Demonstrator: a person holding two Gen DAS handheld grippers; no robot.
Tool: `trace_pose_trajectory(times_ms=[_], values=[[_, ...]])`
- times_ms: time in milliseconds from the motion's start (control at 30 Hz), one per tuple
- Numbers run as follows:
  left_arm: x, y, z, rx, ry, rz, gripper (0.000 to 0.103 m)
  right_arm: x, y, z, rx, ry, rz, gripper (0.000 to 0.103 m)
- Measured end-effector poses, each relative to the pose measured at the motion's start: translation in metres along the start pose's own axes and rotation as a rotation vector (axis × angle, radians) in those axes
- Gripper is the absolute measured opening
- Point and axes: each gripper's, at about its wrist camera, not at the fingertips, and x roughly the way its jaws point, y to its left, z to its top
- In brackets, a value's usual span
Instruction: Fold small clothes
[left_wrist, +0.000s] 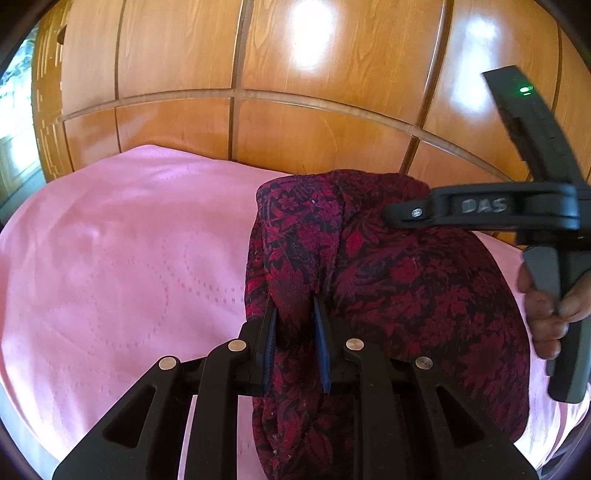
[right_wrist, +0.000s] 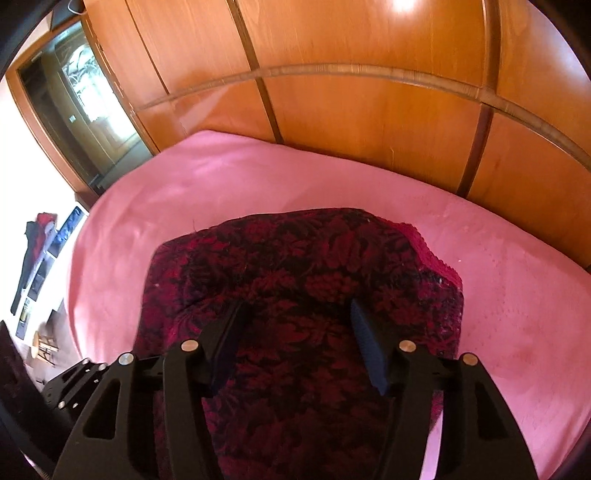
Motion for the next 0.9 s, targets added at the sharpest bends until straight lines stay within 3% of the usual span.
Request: trace_pose_trajectory(times_ms=[200, 433, 533, 733, 900], values=[[-0.002, 0.002, 0.001, -0.017, -0.001, -0.009, 0.018, 0.007, 0.002, 0.002, -0.008, -0.005, -0.004, 0.063], [-0.008, 0.002, -0.001, -0.036, -0.01, 0.001, 0.018, -0.022, 0.0, -0.007, -0.018, -0.082, 0.043, 0.066], [-0.011, 0.007, -0.003, -0.068, -0.016, 0.01, 0.018, -0.041, -0.008, -0.013, 0.036, -0.132, 0.101, 0.073], [-0.012, 0.006, -0.003, -0.051, -0.012, 0.028, 0.018, -0.07, -0.033, -0.036, 0.151, -0.198, 0.151, 0.074], [-0.007, 0.008, -0.005, -0.041, 0.011, 0.064, 0.018, -0.067, -0.061, -0.049, 0.256, -0.16, 0.187, 0.077]])
